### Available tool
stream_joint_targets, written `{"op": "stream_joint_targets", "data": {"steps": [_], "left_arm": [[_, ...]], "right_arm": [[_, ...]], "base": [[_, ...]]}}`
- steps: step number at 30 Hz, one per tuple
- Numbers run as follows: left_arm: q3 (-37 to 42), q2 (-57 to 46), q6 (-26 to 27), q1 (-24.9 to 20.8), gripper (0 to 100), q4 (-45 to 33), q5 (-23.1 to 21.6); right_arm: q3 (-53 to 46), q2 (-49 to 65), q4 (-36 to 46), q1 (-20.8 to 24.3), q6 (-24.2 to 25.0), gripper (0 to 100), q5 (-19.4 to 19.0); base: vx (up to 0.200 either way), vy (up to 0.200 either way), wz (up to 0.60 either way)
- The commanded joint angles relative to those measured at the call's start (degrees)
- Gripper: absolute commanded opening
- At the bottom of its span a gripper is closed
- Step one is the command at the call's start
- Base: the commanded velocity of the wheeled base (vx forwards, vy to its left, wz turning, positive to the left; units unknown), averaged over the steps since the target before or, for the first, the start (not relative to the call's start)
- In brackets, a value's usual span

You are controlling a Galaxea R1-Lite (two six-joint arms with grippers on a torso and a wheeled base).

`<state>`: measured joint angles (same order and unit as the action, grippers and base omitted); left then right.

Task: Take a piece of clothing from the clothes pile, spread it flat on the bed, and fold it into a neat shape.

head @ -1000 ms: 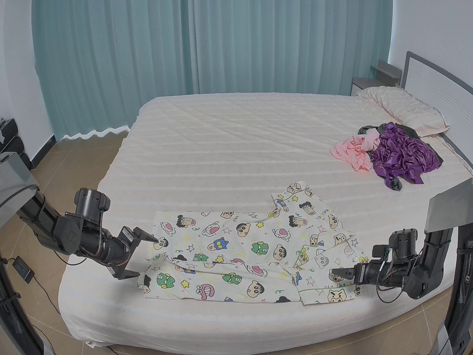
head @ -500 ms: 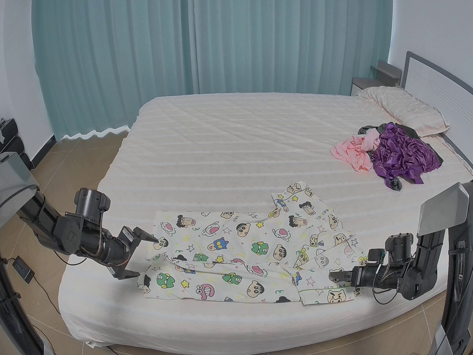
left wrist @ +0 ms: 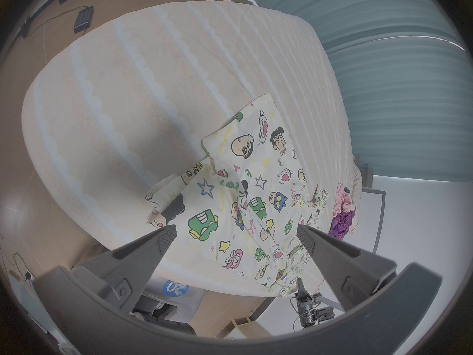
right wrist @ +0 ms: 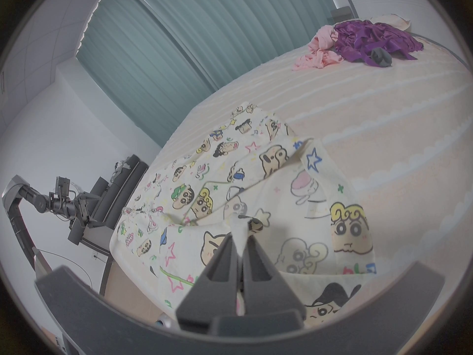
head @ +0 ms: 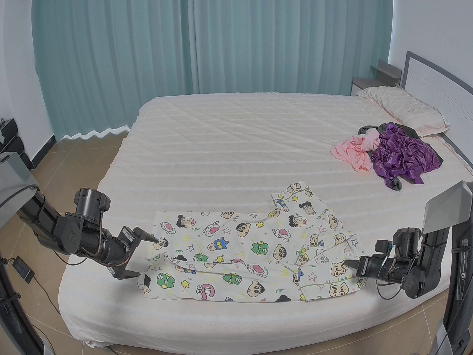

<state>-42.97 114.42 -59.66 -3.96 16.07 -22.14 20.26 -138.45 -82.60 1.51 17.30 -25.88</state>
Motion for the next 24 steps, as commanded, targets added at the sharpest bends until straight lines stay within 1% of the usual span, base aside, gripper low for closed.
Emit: {"op": "stream_joint_targets", "data": {"steps": [1,12,14,24], "left_arm": [[-0.01,0.10,-0.02,0.01,100,0.02,-0.01],[-0.01,0.10,-0.02,-0.17,100,0.02,0.69],[-0.01,0.10,-0.02,-0.17,100,0.02,0.69],[-0.01,0.10,-0.02,-0.17,100,0.02,0.69]], "right_arm": [[-0.05,2.13,-0.37,-0.02,0.54,0,0.13],[3.73,2.39,0.25,-0.11,0.72,0,1.01],[4.96,1.78,0.51,-0.02,0.63,0,1.97],[6.55,-1.47,0.95,-0.02,0.63,0,2.50]], "base": [[0.000,0.000,0.00],[0.000,0.000,0.00],[0.000,0.000,0.00],[0.000,0.000,0.00]]}}
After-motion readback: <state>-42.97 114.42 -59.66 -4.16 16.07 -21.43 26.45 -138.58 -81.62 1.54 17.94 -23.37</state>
